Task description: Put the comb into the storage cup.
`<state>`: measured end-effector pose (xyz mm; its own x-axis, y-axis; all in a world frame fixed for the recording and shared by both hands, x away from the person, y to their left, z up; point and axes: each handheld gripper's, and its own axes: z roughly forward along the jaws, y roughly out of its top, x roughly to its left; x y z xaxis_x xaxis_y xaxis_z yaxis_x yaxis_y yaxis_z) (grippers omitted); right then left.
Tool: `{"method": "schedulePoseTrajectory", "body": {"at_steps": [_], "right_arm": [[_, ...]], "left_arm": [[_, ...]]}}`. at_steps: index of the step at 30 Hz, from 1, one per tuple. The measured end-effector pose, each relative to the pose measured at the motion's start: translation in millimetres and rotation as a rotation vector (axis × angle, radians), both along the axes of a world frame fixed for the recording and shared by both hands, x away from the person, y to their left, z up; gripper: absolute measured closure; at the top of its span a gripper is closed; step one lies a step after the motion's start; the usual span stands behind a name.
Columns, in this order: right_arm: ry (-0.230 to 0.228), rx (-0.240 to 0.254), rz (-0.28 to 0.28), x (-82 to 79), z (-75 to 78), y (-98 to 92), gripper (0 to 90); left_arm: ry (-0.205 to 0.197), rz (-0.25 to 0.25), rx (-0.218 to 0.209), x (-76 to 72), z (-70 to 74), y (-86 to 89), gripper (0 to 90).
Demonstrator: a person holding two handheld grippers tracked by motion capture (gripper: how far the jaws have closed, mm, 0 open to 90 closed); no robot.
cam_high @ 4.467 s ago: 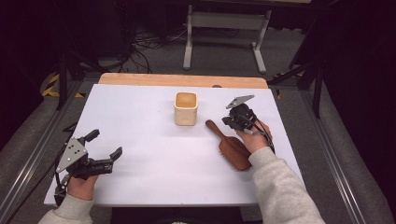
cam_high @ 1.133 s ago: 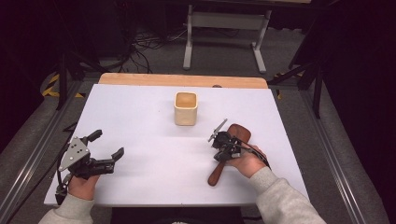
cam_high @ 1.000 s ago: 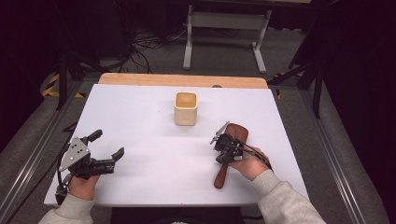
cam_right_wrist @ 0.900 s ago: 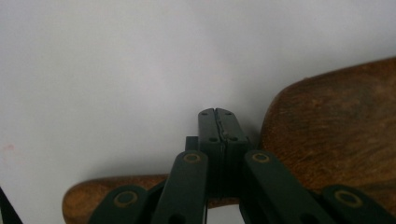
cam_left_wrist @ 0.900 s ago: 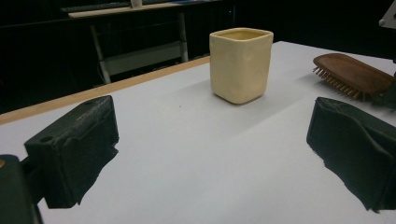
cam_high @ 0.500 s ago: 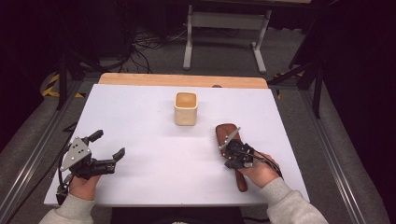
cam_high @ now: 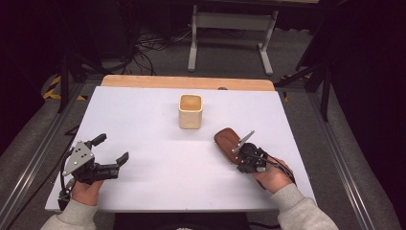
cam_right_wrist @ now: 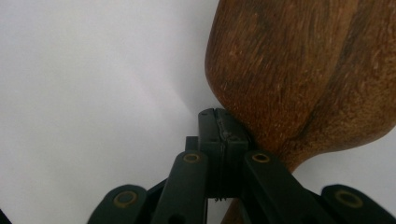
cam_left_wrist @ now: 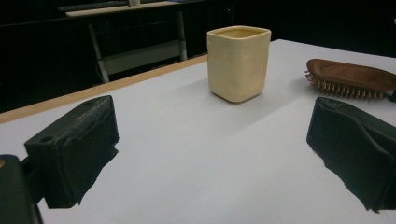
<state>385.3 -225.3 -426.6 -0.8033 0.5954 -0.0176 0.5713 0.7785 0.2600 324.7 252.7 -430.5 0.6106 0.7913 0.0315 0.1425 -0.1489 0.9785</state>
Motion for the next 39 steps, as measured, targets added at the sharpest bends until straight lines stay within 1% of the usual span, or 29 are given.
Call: {"method": "schedulePoseTrajectory", "body": {"at_steps": [3, 6, 7, 8, 9, 10, 11, 12, 13, 14, 15, 16, 18, 21, 24, 25, 28, 30, 32, 35, 39], "right_arm": [[0.003, 0.001, 0.000, -1.5, 0.6, 0.4, 90.0], [0.002, 0.023, -0.003, -4.7, 3.5, 0.3, 90.0], [0.002, 0.040, 0.002, -7.1, 6.5, 0.6, 90.0], [0.002, 0.040, 0.002, -7.1, 6.5, 0.6, 90.0], [-0.005, 0.057, 0.009, -10.9, 10.7, 1.6, 88.7], [-0.005, 0.057, 0.009, -10.9, 10.7, 1.6, 88.7], [-0.017, 0.078, 0.012, -14.7, 15.4, 1.7, 83.1], [-0.017, 0.078, 0.012, -14.7, 15.4, 1.7, 83.1], [-0.038, 0.088, 0.010, -18.1, 20.0, 1.0, 76.9], [-0.038, 0.088, 0.010, -18.1, 20.0, 1.0, 76.9], [-0.048, 0.088, 0.003, -19.0, 21.7, 0.5, 73.1], [-0.066, 0.110, -0.019, -20.2, 25.2, -2.0, 63.8], [-0.079, 0.125, -0.057, -20.4, 28.6, -5.4, 48.3], [-0.098, 0.126, -0.103, -19.1, 30.3, -9.1, 23.7], [-0.105, 0.109, -0.148, -15.8, 27.6, -12.2, 4.9], [-0.115, 0.101, -0.162, -14.9, 25.8, -12.7, 1.3], [-0.122, 0.107, -0.192, -12.0, 20.7, -16.0, 0.2], [-0.112, 0.105, -0.203, -9.9, 16.7, -18.0, 0.2], [-0.120, 0.107, -0.215, -8.8, 14.4, -19.5, 0.2], [-0.115, 0.109, -0.225, -7.1, 11.2, -21.7, 0.4], [-0.092, 0.097, -0.242, -4.5, 5.3, -23.6, 1.6]], "left_arm": [[0.001, -0.002, 0.000, 0.5, -0.3, 0.5, 3.1], [-0.001, -0.001, -0.001, 0.1, 0.1, 0.4, 3.1], [0.000, -0.001, -0.002, 0.2, 0.0, 0.3, 3.1], [0.000, -0.001, -0.001, 0.1, -0.1, 0.2, 3.1], [-0.001, -0.002, 0.002, 0.0, 0.0, 0.1, 3.1], [-0.001, -0.002, 0.002, 0.0, 0.0, 0.1, 3.1], [-0.001, -0.001, 0.002, -0.1, 0.2, 0.1, 3.1], [-0.001, 0.000, -0.001, -0.2, 0.3, 0.2, 3.1], [-0.001, 0.000, -0.002, 0.0, 0.2, 0.3, 3.1], [-0.001, 0.000, -0.002, 0.0, 0.2, 0.3, 3.1], [0.001, -0.001, -0.002, 0.1, -0.1, 0.1, 3.1], [0.001, -0.001, 0.000, 0.1, -0.1, -0.1, 3.1], [-0.002, -0.003, 0.001, -0.1, 0.1, -0.3, 3.1], [0.000, 0.000, 0.000, 0.0, -0.1, -0.2, 3.1], [0.001, 0.000, 0.003, 0.2, -0.3, -0.1, 3.1], [0.000, 0.000, 0.003, 0.1, -0.1, -0.2, 3.1], [0.000, 0.001, 0.000, 0.0, -0.2, 0.0, 3.1], [0.000, -0.001, -0.001, 0.5, -0.4, 0.4, 3.1], [0.000, 0.000, 0.000, 0.5, -0.4, 0.5, 3.1], [0.001, 0.000, -0.003, 0.4, -0.4, 0.3, 3.1], [0.001, -0.001, -0.001, 0.6, -0.6, 0.2, 3.1]]}}
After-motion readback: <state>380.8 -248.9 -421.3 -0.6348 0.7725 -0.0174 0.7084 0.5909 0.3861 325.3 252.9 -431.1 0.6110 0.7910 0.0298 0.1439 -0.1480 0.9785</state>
